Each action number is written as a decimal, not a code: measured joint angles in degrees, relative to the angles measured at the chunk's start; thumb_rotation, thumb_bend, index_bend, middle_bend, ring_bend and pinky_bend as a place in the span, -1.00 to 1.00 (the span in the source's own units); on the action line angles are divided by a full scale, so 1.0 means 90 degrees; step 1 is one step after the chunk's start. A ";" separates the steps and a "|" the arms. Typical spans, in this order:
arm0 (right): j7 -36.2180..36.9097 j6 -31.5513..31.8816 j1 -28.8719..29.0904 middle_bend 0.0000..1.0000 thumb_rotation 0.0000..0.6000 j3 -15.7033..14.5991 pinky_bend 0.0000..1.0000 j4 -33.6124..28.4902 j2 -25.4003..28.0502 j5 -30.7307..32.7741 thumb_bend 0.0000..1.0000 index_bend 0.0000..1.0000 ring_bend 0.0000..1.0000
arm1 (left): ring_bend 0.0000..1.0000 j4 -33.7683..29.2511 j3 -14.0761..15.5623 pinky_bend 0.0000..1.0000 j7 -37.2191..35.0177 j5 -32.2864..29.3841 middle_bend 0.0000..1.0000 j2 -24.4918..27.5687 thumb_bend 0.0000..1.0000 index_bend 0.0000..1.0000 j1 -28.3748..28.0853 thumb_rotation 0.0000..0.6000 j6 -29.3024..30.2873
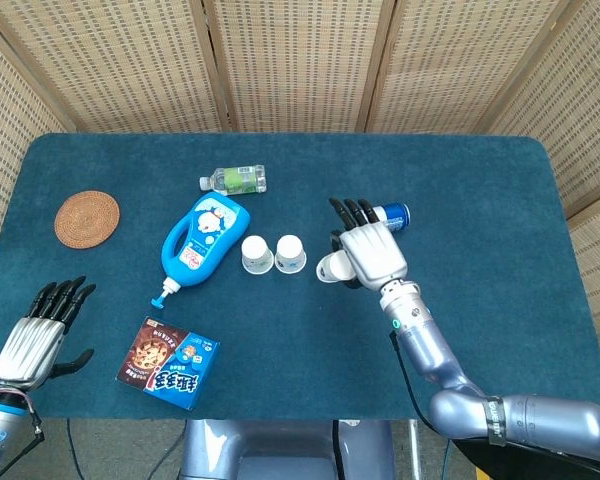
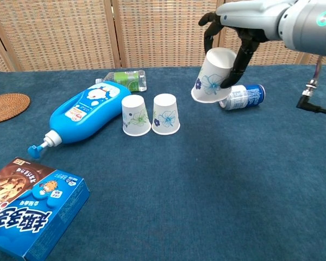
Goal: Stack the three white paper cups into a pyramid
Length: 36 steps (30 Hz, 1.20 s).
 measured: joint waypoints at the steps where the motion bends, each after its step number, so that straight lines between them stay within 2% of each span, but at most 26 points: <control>1: -0.0083 -0.0014 0.0141 -0.90 1.00 0.0032 -0.76 0.0072 -0.0069 0.0155 -0.51 0.06 -1.00 | -1.00 0.0018 -0.0017 -1.00 -0.0011 -0.0022 -1.00 -0.0001 -0.43 -0.92 -0.0003 1.00 -0.0008; 7: -0.0330 -0.0149 0.0841 -0.89 1.00 0.0151 -0.76 0.0695 -0.0487 0.0794 -0.51 0.06 -1.00 | -1.00 0.0125 -0.0086 -1.00 -0.0012 -0.0163 -1.00 -0.0038 -0.43 -0.92 -0.0033 1.00 -0.0124; 19: -0.0376 -0.0647 0.1905 -0.87 1.00 0.0273 -0.76 0.2144 -0.1203 0.1361 -0.51 0.06 -1.00 | -1.00 0.0283 -0.0189 -1.00 -0.0107 -0.0391 -1.00 -0.0100 -0.42 -0.92 -0.0120 1.00 -0.0384; 36: 0.0116 -0.1445 0.2612 -0.87 1.00 0.0133 -0.76 0.3751 -0.1968 0.1610 -0.51 0.06 -1.00 | -1.00 0.0414 -0.0306 -1.00 -0.0009 -0.0789 -1.00 -0.0168 -0.42 -0.92 -0.0220 1.00 -0.0718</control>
